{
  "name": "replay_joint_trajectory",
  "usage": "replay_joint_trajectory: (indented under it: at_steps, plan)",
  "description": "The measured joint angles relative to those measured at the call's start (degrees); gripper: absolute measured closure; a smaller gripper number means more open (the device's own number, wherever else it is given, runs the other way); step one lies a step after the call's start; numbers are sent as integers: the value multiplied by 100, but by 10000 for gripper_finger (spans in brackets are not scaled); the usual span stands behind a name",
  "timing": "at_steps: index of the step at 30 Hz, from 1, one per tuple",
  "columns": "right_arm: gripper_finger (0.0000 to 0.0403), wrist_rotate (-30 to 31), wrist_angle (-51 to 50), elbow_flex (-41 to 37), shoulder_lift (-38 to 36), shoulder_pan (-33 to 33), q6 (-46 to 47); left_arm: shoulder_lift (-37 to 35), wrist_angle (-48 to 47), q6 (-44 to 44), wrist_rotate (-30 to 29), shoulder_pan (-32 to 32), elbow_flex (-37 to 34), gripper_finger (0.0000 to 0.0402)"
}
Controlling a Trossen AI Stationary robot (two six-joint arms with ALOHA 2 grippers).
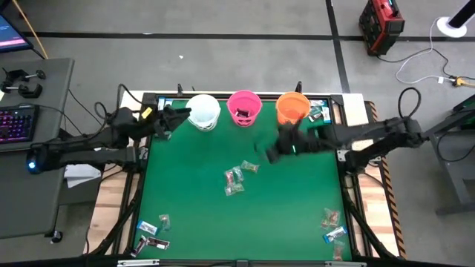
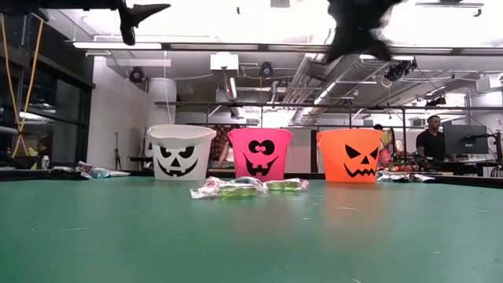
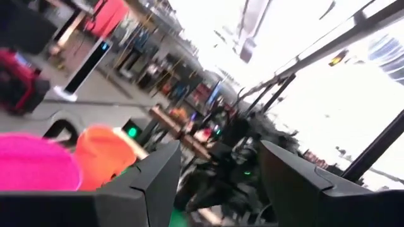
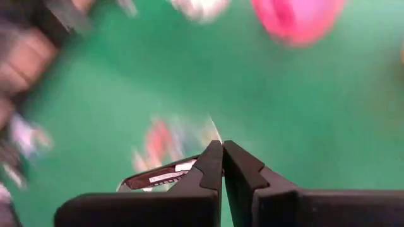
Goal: Sort candy by brand, put in halloween buckets
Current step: Put the brown chocolate into the pink bucket
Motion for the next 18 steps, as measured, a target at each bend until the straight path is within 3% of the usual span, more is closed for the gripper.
replay_joint_trajectory:
  at_steps: [4,7,12,18]
  plan:
    - [403,-201,2050,0,343,-1036,-1273,11,17,-2,9,-10,0,199]
    - [403,-216,3016,0,632,-1663,-1624,60,14,-12,146,-94,0,199]
    - [403,-528,3679,0,1198,-2380,-1678,102,27,-1,543,-290,0,199]
    - [403,-461,4093,-2,1758,-2611,-1692,80,122,155,636,-364,0,199]
